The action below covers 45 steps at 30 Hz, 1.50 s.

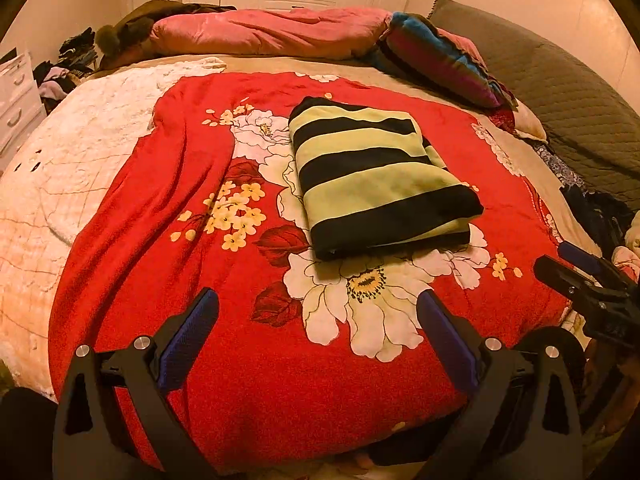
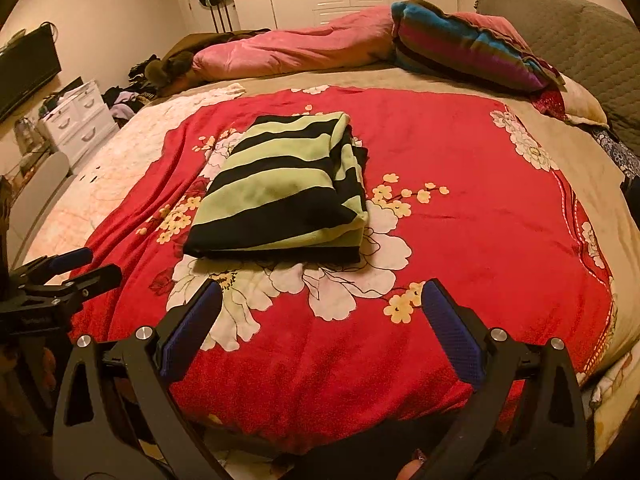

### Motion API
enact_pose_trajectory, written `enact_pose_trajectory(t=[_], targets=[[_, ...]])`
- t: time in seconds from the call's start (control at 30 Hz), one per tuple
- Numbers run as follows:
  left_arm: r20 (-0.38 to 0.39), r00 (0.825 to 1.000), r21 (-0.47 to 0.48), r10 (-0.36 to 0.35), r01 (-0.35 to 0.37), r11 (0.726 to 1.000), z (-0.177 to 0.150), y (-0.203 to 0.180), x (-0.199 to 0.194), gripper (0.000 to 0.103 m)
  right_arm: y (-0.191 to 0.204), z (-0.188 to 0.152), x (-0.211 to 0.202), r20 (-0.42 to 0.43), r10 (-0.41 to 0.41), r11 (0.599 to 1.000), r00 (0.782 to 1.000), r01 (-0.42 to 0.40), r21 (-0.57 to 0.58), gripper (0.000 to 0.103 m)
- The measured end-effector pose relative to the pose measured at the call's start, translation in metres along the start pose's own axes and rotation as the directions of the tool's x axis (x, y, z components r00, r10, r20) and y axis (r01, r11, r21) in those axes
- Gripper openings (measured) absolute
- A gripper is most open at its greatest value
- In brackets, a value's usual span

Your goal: Fold small clothes

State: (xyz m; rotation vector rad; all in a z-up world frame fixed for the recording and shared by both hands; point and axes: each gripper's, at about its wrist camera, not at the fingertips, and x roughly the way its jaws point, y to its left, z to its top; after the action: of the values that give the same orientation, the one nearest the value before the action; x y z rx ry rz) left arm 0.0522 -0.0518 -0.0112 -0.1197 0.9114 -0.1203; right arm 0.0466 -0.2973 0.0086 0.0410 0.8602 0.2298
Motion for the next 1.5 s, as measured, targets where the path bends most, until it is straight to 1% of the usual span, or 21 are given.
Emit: enact_pose_trajectory(t=[0.27,0.53,1.5], targets=[[0.011,1.0,0.001,0.026,-0.026,1.0,0.001,0.002,-0.003,0.099,-0.001,-0.001,0.001,-0.005,0.0,1.0,1.0,0.0,0.004,0.094],[0.023,0.999,0.012,0.025,-0.025,1.0,0.003,-0.001,-0.007,0.099,-0.002,-0.001,0.002,-0.007,-0.002,1.0,1.0,0.002,0.007,0.094],[0.029,0.999,0.007,0.023,-0.023,1.0,0.005,0.001,-0.011,0.099,0.001,-0.003,0.001,-0.016,-0.005,1.0,1.0,0.005,0.004,0.094]])
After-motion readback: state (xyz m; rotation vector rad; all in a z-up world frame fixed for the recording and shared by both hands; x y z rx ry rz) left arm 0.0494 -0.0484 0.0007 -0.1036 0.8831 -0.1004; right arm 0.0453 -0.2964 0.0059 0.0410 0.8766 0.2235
